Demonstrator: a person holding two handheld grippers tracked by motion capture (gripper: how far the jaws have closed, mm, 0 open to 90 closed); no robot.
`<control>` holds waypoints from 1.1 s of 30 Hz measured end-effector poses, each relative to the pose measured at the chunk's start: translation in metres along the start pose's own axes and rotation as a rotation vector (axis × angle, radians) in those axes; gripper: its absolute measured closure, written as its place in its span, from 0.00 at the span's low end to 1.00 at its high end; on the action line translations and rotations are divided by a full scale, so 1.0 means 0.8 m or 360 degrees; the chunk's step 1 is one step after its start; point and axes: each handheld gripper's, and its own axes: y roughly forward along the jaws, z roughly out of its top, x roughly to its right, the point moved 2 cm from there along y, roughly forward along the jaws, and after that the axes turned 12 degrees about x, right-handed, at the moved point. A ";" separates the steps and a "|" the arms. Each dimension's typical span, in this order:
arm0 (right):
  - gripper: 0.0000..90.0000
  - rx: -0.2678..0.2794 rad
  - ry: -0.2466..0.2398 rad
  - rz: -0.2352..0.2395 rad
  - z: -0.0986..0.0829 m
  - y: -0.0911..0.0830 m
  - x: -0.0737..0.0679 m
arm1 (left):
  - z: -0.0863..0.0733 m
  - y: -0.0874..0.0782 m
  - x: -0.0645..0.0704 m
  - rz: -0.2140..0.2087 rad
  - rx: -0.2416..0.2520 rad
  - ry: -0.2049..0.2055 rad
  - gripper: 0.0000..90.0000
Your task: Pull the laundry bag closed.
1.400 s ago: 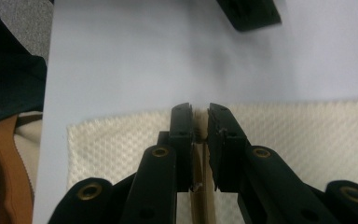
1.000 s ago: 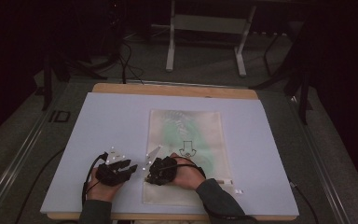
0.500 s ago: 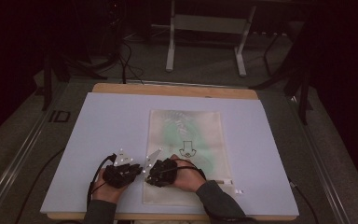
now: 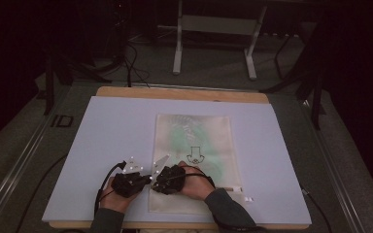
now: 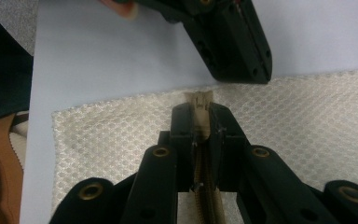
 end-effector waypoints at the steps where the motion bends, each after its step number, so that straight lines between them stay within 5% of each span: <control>1: 0.91 0.0001 -0.0001 0.0001 0.000 0.000 0.000 | 0.000 0.001 0.001 -0.0003 0.0001 -0.0003 0.99; 27: 0.91 0.0009 -0.0015 0.0005 -0.001 0.000 0.001 | -0.002 0.008 0.001 -0.0008 -0.0035 -0.0001 0.98; 33: 0.91 -0.0004 -0.0018 0.0008 0.000 0.000 0.000 | -0.003 0.009 -0.004 -0.0040 -0.0045 -0.0088 0.99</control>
